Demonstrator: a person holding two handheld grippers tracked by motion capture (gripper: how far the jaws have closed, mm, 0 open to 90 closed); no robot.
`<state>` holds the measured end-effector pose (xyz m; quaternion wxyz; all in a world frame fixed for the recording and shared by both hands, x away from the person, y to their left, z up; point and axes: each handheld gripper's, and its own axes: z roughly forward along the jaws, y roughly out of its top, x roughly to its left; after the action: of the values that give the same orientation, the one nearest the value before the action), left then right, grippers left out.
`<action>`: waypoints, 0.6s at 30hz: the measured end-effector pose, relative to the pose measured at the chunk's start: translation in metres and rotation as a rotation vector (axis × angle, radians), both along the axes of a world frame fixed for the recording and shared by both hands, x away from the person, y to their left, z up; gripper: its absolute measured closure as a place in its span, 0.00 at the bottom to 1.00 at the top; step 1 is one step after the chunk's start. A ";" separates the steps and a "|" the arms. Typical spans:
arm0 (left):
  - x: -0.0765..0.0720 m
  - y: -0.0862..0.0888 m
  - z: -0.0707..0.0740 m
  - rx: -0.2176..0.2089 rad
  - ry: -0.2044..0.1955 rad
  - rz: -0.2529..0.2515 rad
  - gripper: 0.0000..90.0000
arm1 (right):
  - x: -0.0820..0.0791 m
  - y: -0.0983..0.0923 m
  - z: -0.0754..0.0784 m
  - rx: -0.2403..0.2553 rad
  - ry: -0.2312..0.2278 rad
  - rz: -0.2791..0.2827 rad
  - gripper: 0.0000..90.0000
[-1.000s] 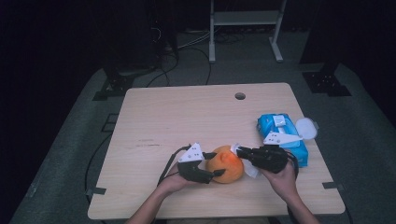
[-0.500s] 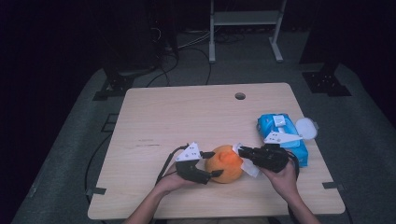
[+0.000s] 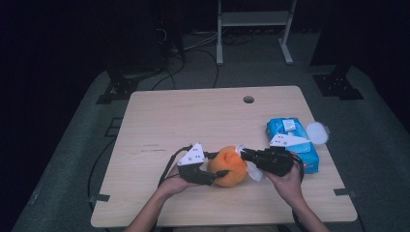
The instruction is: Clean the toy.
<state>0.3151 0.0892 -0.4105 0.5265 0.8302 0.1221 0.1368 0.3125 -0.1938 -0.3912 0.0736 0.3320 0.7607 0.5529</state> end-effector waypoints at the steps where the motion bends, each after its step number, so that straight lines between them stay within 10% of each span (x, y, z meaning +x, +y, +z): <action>1: -0.001 -0.001 0.000 0.038 -0.019 0.025 0.41 | 0.004 0.003 -0.001 -0.001 0.006 0.003 0.89; 4: 0.001 -0.005 -0.014 0.132 0.016 0.067 0.40 | 0.020 0.011 -0.014 -0.039 0.067 0.008 0.89; 8: -0.006 -0.012 -0.017 0.122 0.016 0.065 0.34 | 0.026 0.004 -0.026 -0.019 0.128 0.006 0.89; 12: -0.021 -0.024 -0.015 0.140 0.029 -0.003 0.32 | 0.016 -0.004 -0.008 0.028 0.087 0.017 0.89; 18: -0.035 -0.025 -0.003 0.168 0.118 -0.140 0.31 | -0.001 0.008 -0.018 -0.067 0.124 0.105 0.89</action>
<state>0.2800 0.0643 -0.4130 0.4552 0.8845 0.0828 0.0606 0.3112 -0.1854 -0.4095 0.0085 0.3226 0.7983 0.5086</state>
